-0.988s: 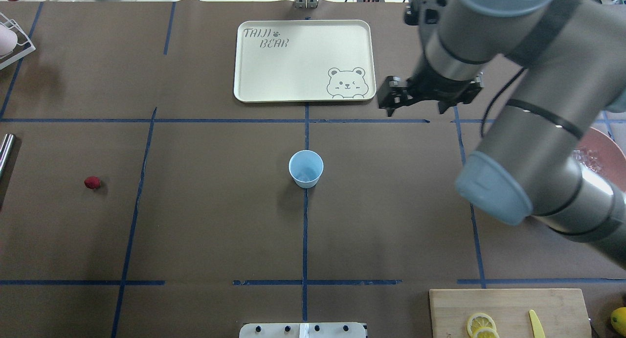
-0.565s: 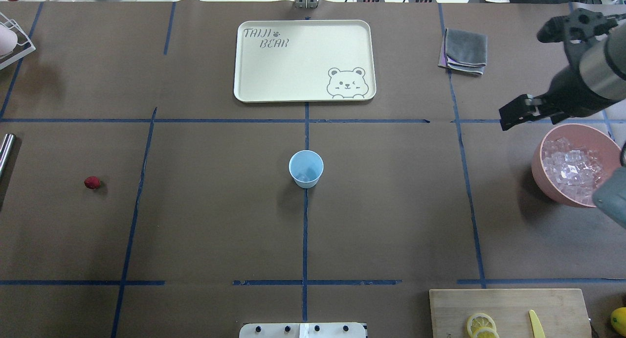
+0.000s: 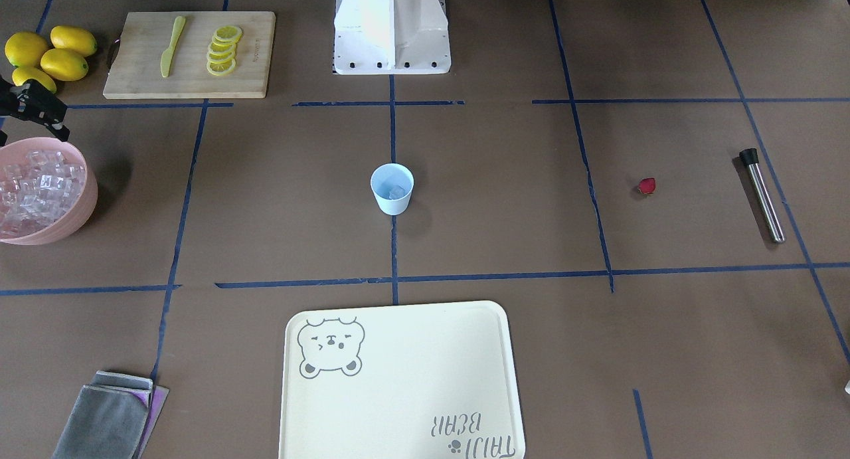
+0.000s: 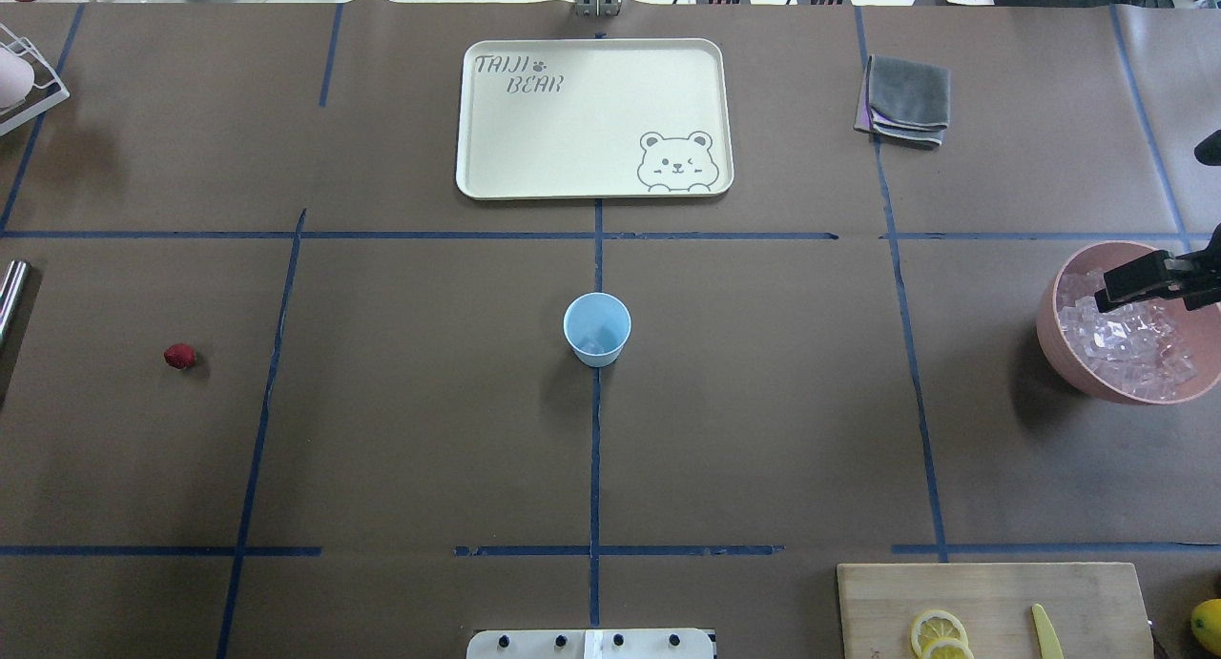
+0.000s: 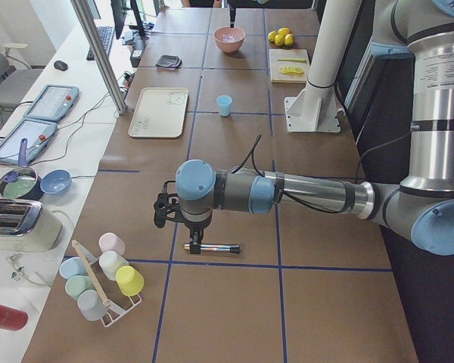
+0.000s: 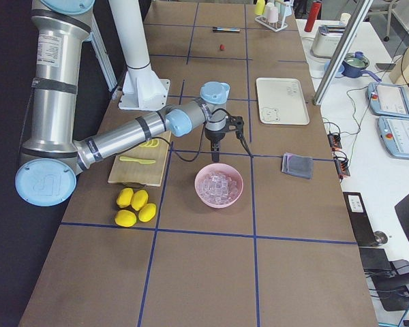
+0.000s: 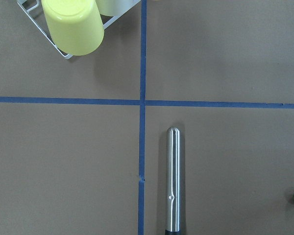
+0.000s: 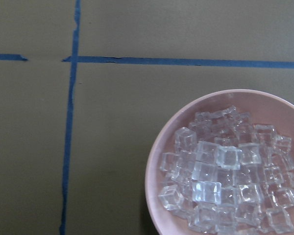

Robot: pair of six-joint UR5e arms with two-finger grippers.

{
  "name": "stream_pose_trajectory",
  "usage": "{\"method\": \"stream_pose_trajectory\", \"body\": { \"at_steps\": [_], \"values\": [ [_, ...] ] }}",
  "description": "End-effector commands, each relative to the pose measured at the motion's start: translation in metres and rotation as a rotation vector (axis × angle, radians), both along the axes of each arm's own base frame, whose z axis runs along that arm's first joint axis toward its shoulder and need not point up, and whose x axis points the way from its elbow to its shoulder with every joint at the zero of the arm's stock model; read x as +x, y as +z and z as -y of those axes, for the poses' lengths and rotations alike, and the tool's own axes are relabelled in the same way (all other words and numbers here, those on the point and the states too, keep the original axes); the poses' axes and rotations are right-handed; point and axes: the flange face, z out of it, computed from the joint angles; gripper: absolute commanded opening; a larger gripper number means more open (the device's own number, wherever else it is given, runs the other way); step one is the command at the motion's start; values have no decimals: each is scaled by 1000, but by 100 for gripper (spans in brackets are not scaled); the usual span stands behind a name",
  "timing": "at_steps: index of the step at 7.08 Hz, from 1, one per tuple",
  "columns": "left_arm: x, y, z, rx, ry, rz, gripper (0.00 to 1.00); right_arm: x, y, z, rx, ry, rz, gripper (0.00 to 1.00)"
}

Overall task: Mash ice and strawberries in cup
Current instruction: 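Lower the right gripper into the bowl and grasp another ice cube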

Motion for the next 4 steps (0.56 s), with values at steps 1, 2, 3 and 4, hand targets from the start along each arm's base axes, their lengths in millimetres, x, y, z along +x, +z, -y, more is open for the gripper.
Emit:
{"method": "stream_pose_trajectory", "body": {
  "at_steps": [1, 2, 3, 4],
  "values": [
    [0, -5, -2, -4, -10, -2, 100, -5, 38, 8, -62, 14, -22, 100],
    [0, -5, -2, -4, -10, -2, 100, -12, 51, 12, -77, 2, -33, 100],
    [0, -5, -1, -2, -10, -2, 100, -24, 53, 16, -80, -15, -34, 99],
    [0, -5, -1, -2, -10, -2, 100, -35, 66, 15, -99, -37, -50, 99]
  ]
}}
